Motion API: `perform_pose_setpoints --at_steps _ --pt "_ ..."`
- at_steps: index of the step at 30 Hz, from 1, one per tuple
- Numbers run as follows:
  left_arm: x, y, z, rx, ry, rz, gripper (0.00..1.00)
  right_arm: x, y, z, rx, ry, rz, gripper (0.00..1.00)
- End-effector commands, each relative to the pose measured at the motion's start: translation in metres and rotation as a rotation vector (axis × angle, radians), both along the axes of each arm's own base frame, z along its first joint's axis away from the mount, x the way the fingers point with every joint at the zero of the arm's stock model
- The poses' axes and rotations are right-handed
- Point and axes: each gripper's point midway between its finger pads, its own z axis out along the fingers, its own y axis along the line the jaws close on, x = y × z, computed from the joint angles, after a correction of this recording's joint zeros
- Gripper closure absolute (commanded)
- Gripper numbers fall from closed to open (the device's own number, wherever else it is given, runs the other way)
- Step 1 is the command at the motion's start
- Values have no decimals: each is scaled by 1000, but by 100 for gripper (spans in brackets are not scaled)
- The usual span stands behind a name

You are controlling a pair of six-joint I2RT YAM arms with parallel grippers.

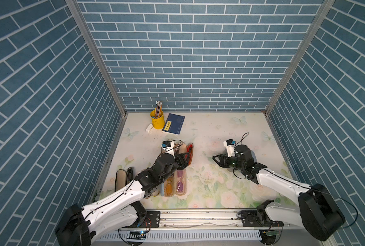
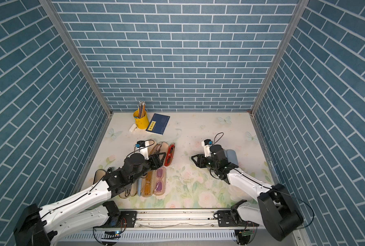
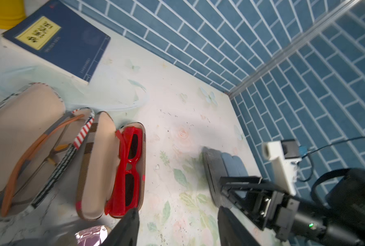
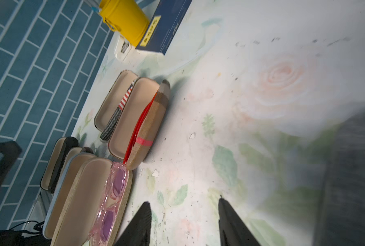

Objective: Close the glasses case
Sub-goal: Move the glasses case to the center of the board.

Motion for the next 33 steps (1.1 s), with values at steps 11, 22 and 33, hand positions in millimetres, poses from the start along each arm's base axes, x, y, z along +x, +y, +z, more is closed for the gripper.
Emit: perform_pose_setpoints --at_steps 11,22,33 --pt "-8 69 -4 42 -23 138 14 34 118 -5 -4 -1 87 51" --pt "-10 73 1 43 -48 140 12 46 125 -36 -153 30 54 56" --pt "-10 73 -2 46 -43 138 13 45 121 -53 -193 40 47 66"
